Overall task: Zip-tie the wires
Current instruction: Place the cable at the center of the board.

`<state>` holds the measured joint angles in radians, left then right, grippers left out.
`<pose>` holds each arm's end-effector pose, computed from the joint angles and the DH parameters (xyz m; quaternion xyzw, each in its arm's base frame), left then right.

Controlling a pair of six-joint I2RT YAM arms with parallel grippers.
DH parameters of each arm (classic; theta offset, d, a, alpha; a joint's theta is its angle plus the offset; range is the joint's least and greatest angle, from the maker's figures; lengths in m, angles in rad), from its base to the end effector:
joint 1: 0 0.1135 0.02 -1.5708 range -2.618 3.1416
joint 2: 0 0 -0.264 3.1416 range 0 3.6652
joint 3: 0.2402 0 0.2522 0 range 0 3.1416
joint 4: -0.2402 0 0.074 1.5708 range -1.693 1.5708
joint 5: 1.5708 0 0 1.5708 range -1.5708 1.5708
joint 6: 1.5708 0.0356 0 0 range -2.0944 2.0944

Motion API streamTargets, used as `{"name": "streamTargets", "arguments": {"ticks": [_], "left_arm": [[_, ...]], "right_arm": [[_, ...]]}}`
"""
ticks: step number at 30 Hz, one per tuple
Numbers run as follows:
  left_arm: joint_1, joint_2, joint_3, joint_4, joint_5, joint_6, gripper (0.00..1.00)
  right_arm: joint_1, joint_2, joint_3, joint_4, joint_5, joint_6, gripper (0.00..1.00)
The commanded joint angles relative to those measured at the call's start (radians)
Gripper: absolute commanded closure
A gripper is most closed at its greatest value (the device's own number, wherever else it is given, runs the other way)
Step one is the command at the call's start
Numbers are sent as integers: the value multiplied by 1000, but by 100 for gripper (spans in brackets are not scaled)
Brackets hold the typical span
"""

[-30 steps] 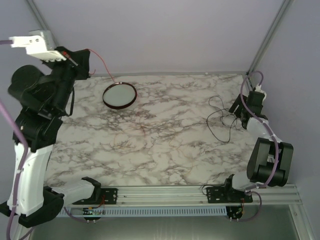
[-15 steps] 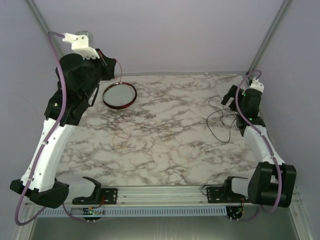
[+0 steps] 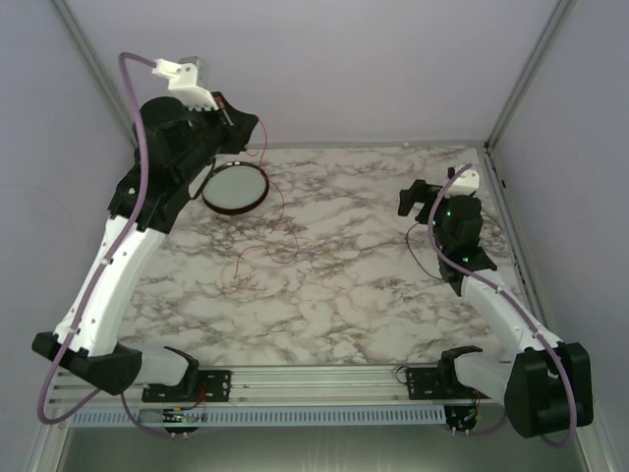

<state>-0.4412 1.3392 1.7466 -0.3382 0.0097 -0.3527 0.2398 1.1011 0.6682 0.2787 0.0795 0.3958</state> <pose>0.2439 -0.1156 0.5302 0.0337 0.6814 -0.2857 0.6730 0.2496 0.0581 0.2838 0.0849 0.7545 0.1744 0.6269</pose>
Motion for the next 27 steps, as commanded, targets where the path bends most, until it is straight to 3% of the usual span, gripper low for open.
{"name": "streamTargets", "arguments": {"ticks": [1,9,16,21,27], "left_arm": [[-33,50,63,43,56,-1,100],[-132,139,175,-12,128,44,100],[-179,154,220,-14,216,55,100],[-207,163,251,-15,276,60,100],[-221,167,299,-13,297,61,100]], "right_arm": [[43,-57,-38,141,4,-88,1],[51,-207,-112,147,-112,-182,1],[54,-281,-171,220,-380,-198,1],[105,-197,-194,381,-512,-131,1],[285,-29,-167,468,-542,-189,1]]}}
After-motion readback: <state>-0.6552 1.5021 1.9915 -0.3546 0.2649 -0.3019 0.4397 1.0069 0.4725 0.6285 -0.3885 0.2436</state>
